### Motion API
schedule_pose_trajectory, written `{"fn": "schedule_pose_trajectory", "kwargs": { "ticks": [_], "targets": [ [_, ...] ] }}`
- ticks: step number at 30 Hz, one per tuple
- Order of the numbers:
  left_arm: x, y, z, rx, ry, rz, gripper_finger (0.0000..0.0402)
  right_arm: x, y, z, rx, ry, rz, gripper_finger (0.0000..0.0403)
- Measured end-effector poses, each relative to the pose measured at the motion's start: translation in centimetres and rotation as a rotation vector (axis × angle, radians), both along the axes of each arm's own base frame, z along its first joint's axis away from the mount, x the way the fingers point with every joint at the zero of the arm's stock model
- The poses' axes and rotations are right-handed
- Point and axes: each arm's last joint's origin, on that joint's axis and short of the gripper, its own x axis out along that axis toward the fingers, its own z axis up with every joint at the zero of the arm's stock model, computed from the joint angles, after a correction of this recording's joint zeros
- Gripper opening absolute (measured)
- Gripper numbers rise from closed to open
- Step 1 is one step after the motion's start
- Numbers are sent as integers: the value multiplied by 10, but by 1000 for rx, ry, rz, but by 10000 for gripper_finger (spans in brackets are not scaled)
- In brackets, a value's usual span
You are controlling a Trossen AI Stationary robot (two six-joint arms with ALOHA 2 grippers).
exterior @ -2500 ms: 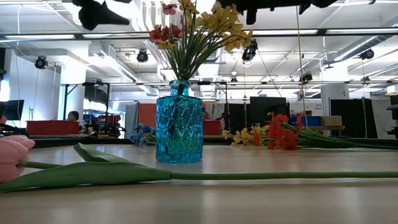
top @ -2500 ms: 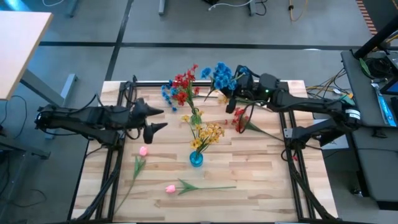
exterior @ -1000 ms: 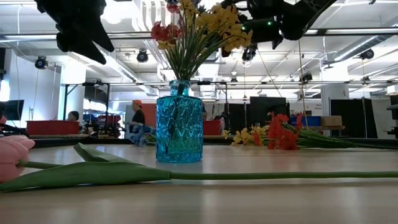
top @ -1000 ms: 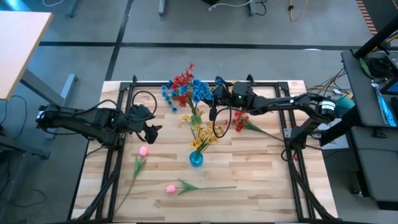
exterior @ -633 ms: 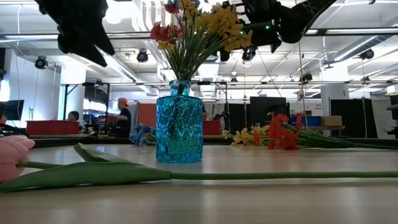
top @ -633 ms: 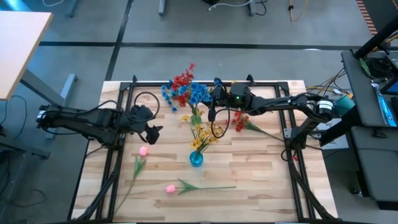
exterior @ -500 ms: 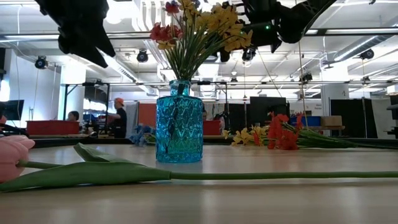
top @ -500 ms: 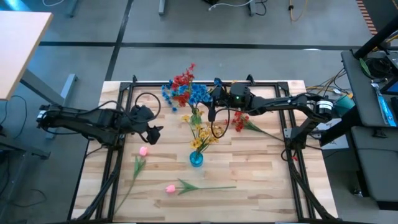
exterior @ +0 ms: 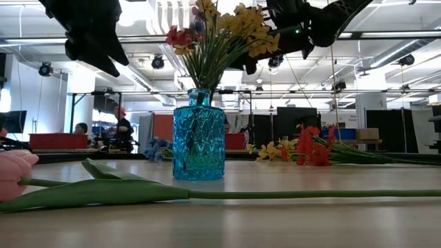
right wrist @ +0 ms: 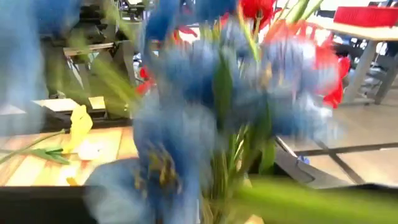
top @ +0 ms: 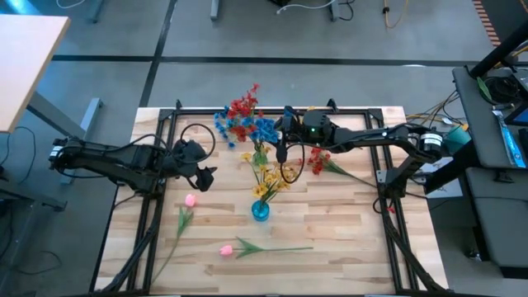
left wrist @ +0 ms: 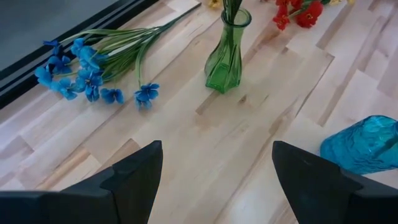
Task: Sort flowers into vase by color
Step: Put the bottom blue flowers into the green vase
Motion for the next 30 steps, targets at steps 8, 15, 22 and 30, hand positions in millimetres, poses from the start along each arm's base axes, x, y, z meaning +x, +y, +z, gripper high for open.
{"fn": "schedule_pose_trajectory", "kwargs": {
  "ticks": [8, 15, 22, 30],
  "targets": [
    [-1, -1, -3, -37, 21, 25, 286, -9, 3, 9, 26, 41, -2, 248],
    [-5, -5, -10, -109, 75, 64, 286, -22, 7, 19, 53, 90, -4, 306],
    [-2, -20, -28, -251, 209, 105, 286, -37, 12, 32, 89, 124, -12, 333],
    [5, -48, -53, -376, 413, 142, 286, -56, 18, 46, 109, 158, -50, 334]
  ]
}}
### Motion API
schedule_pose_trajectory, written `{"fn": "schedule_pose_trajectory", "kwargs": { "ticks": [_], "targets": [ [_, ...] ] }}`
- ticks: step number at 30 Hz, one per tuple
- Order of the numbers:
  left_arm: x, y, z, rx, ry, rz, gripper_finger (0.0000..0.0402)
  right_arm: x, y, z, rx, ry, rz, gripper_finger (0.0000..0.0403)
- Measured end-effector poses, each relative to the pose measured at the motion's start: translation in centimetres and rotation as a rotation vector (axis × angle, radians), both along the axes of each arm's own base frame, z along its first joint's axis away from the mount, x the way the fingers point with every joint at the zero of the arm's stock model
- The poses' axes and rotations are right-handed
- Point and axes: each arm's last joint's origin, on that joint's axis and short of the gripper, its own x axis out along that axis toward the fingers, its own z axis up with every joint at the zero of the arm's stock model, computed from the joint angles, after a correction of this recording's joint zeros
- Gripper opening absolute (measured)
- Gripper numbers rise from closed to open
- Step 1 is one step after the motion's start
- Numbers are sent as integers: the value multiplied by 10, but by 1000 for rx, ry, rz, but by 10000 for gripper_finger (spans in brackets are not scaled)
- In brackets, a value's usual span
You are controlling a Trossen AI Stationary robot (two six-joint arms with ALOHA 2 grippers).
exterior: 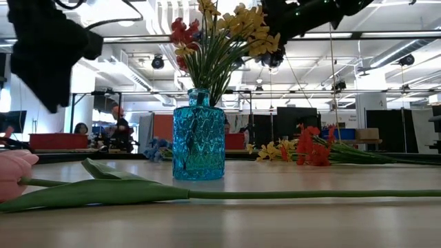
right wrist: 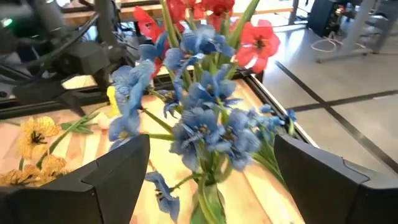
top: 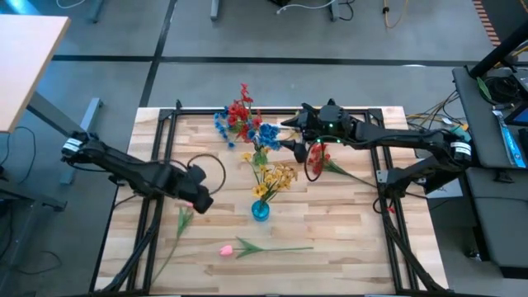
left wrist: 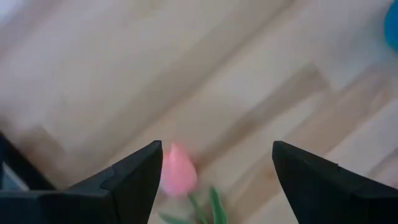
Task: Sort flowers into vase by color
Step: Put the bottom blue flowers into the green vase, then put the left pink flower into the blue vase
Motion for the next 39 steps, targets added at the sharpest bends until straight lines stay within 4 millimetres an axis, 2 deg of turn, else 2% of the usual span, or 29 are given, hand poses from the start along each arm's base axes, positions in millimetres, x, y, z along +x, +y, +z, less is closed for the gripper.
{"fn": "schedule_pose_trajectory", "kwargs": {
  "ticks": [12, 20, 27, 32, 39],
  "targets": [
    [2, -39, -32, -145, 261, 100, 286, -25, 7, 20, 0, 8, -44, 334],
    [3, -46, -51, -157, 454, 149, 286, -33, 10, 26, 8, -3, -44, 338],
    [6, -55, -66, -196, 536, 127, 280, -34, 11, 24, 29, 17, -49, 338],
    [9, -57, -73, -199, 560, 119, 243, -34, 11, 23, 30, 21, -48, 338],
    [12, -59, -85, -174, 603, 103, 151, -33, 12, 23, 41, 18, -42, 338]
  ]
}}
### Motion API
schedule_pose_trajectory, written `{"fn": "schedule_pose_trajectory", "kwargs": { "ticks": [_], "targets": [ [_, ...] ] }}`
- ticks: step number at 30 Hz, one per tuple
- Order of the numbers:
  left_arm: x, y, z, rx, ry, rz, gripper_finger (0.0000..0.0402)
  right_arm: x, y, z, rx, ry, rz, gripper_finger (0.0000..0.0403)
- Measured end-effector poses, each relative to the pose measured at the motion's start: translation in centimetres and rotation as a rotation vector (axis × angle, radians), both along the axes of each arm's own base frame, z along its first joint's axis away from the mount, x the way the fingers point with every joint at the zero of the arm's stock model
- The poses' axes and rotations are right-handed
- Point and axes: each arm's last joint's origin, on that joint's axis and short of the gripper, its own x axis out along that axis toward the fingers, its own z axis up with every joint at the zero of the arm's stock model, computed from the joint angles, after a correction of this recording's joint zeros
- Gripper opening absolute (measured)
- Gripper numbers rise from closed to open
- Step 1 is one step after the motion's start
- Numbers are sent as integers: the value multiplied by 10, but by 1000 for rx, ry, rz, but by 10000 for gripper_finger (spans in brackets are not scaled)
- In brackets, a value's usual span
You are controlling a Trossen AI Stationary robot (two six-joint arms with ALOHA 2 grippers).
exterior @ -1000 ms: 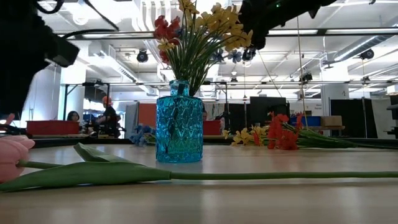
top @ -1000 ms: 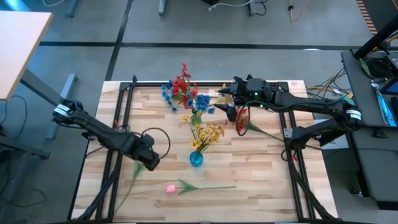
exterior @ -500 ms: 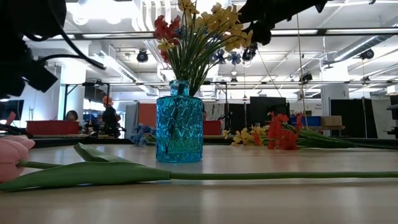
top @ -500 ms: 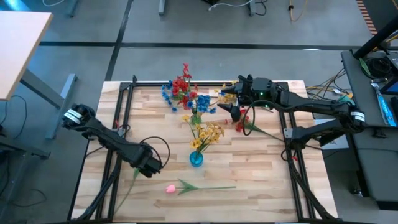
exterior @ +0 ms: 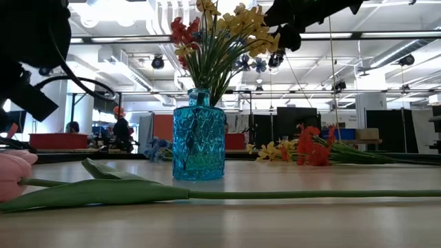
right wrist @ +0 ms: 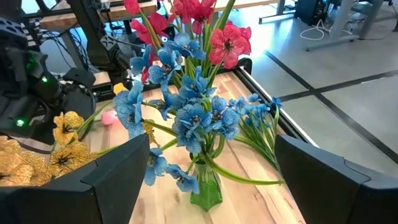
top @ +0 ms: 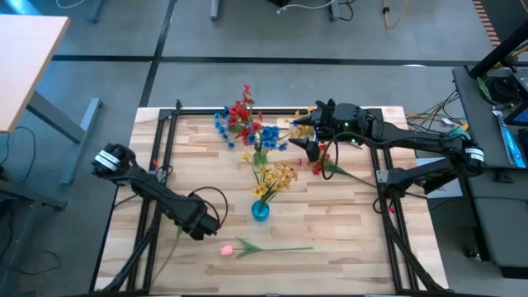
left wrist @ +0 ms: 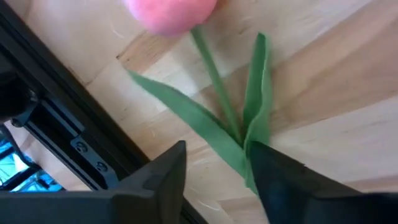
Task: Sort flowers into vase by color
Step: Put the left pink flower into the blue vase
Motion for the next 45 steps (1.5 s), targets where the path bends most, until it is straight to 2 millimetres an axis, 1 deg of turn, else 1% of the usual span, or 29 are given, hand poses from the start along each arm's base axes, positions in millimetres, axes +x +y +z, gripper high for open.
{"fn": "schedule_pose_trajectory", "kwargs": {
  "ticks": [4, 10, 14, 18, 20, 28, 34, 41, 45],
  "targets": [
    [5, -3, -7, -24, -24, -24, 111, 0, 0, 0, 0, 0, 0, 339],
    [9, -5, -12, -51, -42, -51, 73, 0, 1, 0, 0, -1, 2, 336],
    [9, -5, -10, -59, -56, -59, 47, 0, 1, 0, -1, -1, 4, 336],
    [8, -4, -5, -59, -85, -68, 9, 0, 1, 0, -1, -1, 5, 336],
    [8, -3, -2, -56, -105, -71, 4, 0, 1, 0, -2, -1, 5, 336],
    [4, 1, 23, -61, -244, -88, 1, 0, 1, 0, -4, -1, 6, 336],
    [-4, 4, 45, -25, -396, -121, 0, 0, 1, 0, -6, 0, 6, 336],
    [-19, 9, 77, 76, -661, -131, 0, 1, 1, 0, -12, 1, 9, 336],
    [-27, 14, 96, 169, -864, -153, 0, 1, 1, 1, -15, -8, 9, 336]
  ]
}}
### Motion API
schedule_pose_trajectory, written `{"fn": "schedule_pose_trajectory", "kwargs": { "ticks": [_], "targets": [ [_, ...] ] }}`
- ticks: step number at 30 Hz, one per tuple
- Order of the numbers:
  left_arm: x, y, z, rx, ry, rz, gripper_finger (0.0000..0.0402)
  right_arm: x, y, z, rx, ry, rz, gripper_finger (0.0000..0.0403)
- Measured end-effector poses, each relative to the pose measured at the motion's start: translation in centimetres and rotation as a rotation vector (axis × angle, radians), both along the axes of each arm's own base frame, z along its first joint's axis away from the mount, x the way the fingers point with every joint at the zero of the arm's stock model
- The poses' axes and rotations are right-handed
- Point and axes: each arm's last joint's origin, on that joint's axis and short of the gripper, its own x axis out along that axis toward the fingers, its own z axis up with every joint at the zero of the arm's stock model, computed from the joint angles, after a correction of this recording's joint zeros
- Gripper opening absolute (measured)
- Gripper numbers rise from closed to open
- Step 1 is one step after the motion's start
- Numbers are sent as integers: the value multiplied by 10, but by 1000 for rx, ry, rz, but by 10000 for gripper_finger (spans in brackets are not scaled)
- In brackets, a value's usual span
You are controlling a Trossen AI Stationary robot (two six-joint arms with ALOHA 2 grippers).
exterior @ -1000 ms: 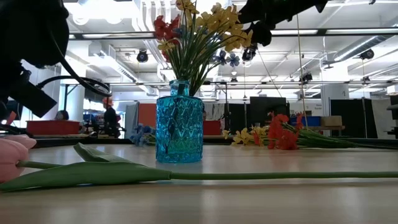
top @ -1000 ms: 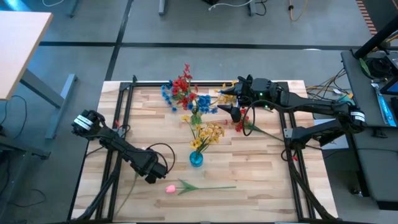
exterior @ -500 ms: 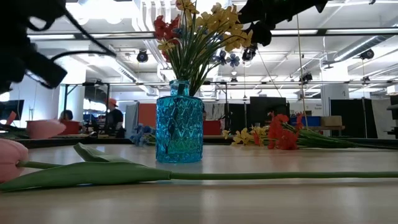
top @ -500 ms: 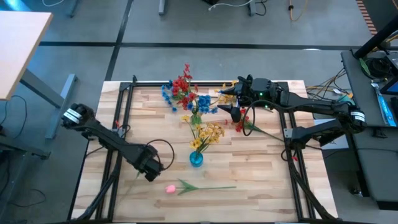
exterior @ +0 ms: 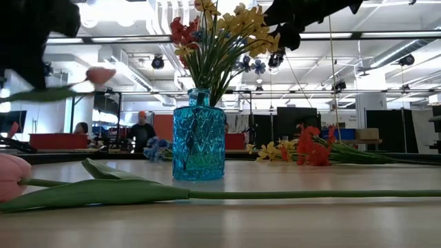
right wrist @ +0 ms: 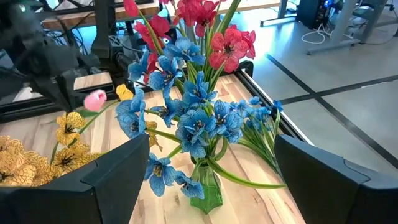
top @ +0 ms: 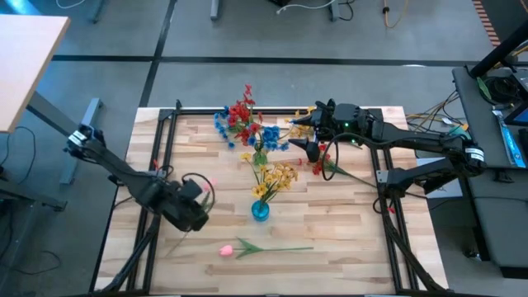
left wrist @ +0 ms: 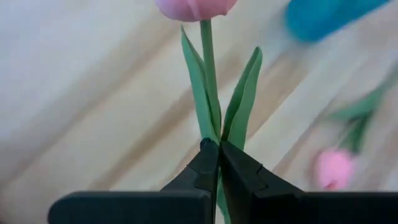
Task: Sort flowers into vase by color
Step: Put the left pink flower into the blue vase
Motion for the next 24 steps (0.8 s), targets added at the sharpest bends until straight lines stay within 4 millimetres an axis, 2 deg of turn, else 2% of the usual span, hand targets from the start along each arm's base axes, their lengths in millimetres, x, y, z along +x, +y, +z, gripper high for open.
{"fn": "schedule_pose_trajectory", "kwargs": {
  "ticks": [4, 11, 18, 24],
  "targets": [
    [2, 3, 21, 103, -256, -47, 0, 0, 0, 0, -1, -5, 0, 336],
    [18, -4, 58, 310, -625, -216, 0, 0, 0, 0, -1, -5, 0, 336],
    [36, -17, 87, 482, -881, -335, 0, 0, 0, 0, 1, -5, -1, 336],
    [48, -18, 100, 618, -990, -332, 0, 0, 0, 0, 2, -6, -1, 336]
  ]
}}
